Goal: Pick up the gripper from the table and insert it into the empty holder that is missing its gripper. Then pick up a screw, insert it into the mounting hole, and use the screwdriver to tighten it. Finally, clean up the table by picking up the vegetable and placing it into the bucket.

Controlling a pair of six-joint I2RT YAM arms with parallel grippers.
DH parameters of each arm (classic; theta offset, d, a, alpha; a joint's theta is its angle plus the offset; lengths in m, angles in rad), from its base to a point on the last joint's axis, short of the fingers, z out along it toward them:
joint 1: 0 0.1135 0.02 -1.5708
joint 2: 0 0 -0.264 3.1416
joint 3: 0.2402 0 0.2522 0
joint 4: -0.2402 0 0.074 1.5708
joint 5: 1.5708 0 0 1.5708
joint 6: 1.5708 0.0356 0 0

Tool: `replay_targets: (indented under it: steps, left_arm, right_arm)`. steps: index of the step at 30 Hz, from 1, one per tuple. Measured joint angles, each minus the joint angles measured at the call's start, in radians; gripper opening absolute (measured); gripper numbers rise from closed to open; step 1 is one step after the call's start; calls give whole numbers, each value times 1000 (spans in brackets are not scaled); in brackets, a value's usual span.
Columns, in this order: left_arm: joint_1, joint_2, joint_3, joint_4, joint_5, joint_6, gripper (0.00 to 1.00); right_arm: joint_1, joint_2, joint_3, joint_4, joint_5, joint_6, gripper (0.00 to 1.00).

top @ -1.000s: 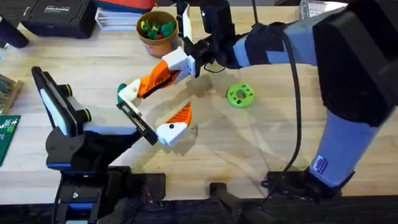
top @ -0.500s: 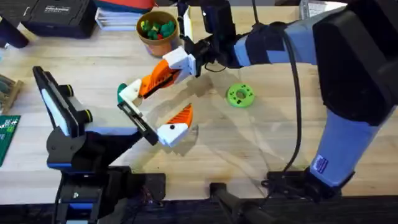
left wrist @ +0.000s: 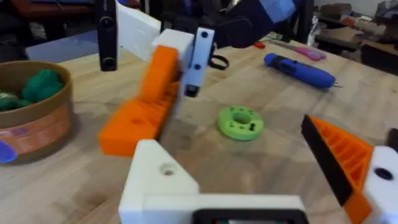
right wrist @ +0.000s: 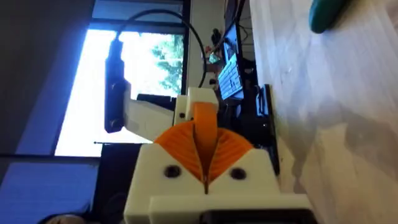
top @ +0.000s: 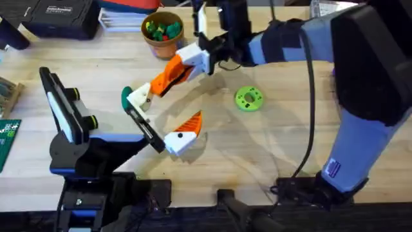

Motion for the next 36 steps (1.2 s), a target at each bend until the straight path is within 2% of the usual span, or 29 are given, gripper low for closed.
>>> replay_targets:
  steps: [6, 12, 15, 24, 29, 36]
  left_arm:
    - [-32, 0, -1, -7, 131, 0, 986]
    - [-32, 0, -1, -7, 170, 0, 986]
    - [-32, 0, -1, -7, 174, 0, 986]
    - [-32, 0, -1, -7, 178, 0, 985]
    - [-32, 0, -1, -7, 178, 0, 985]
    - [-32, 0, -1, -7, 178, 0, 985]
  right_arm:
    - [-95, 2, 6, 5, 2, -8, 8]
    - [-83, 2, 6, 6, 21, -48, 8]
    - [-101, 2, 6, 6, 105, -79, 8]
    - [-229, -3, 6, -19, 423, -194, 8]
    - [-272, -98, 6, -257, 540, -320, 8]
    - [-311, -390, 9, -780, 682, -666, 8]
